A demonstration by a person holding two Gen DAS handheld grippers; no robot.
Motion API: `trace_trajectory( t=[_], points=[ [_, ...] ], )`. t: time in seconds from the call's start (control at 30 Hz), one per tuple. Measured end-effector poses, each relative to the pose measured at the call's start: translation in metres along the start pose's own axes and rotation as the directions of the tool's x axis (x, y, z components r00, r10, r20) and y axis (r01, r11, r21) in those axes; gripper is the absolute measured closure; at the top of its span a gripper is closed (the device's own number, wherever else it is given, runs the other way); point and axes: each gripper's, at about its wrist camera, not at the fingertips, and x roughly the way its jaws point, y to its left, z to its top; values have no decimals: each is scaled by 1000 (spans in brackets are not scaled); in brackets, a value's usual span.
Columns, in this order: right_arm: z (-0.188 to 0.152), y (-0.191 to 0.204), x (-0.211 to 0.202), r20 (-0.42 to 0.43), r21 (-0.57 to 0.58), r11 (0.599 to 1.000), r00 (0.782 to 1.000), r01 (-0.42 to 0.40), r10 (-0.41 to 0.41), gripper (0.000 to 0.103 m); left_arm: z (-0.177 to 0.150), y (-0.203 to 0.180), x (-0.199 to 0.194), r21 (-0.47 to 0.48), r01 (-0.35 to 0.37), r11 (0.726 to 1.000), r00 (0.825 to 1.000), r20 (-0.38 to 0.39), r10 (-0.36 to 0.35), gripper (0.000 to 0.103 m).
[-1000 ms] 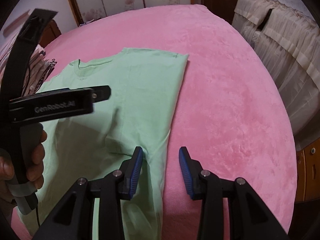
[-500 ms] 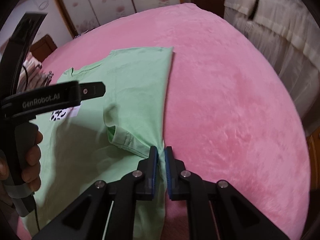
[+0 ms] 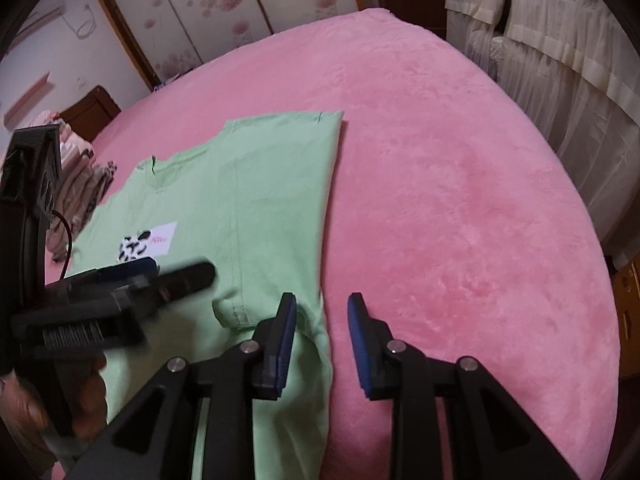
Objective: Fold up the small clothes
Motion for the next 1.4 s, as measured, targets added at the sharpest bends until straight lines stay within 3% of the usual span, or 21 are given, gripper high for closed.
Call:
trace_trajectory(
  t=[0.07, 0.13, 0.23, 0.33, 0.47, 0.63, 0.77, 0.93, 1.0, 1.03, 1.2, 1.27, 1.4],
  points=[
    [-1, -2, 7, -24, -6, 999, 999, 34, -34, 77, -7, -8, 9, 68, -71, 995, 997, -1, 71, 1],
    [-2, -5, 7, -30, 10, 1000, 999, 22, -21, 76, -10, -10, 9, 99, -90, 991, 996, 17, 89, 1],
    [3, -5, -1, -30, 12, 1000, 999, 13, -13, 75, -7, -7, 1, 106, -73, 992, 997, 21, 71, 1],
    [18, -3, -12, -4, 11, 1000, 1000, -10, 10, 75, 3, 4, -13, 86, -45, 995, 996, 79, 38, 1],
    [49, 0, -14, 31, 12, 1000, 999, -11, 11, 75, 29, 21, -16, 44, -53, 998, 992, 120, 48, 1],
    [102, 5, 13, 37, 24, 999, 999, -30, 29, 75, 62, 46, 6, -24, -8, 1000, 993, 119, 11, 6],
    [133, 4, 47, 3, 31, 999, 1000, -19, 18, 75, 79, 53, 28, -52, -14, 999, 995, 100, 19, 10],
    [145, -2, 85, -73, 62, 998, 997, -27, 32, 75, 90, 54, 43, -48, -16, 999, 991, 129, 22, 10],
    [144, -3, 88, -49, 47, 999, 999, -12, 14, 82, 95, 51, 47, -46, -17, 999, 990, 136, 23, 10],
    [144, -3, 86, -28, 25, 999, 999, 32, -31, 101, 94, 50, 47, -44, -20, 999, 990, 140, 25, 10],
    [138, -13, 86, -6, 27, 998, 998, 57, -57, 101, 98, 32, 57, -10, -62, 998, 987, 148, 62, 10],
    [135, -16, 90, 1, 15, 991, 991, 137, -137, 103, 101, 29, 61, 2, -80, 997, 986, 148, 79, 10],
    [134, -29, 89, 0, 74, 991, 994, 112, -113, 103, 104, 27, 64, 5, -86, 996, 986, 144, 85, 10]
  ],
)
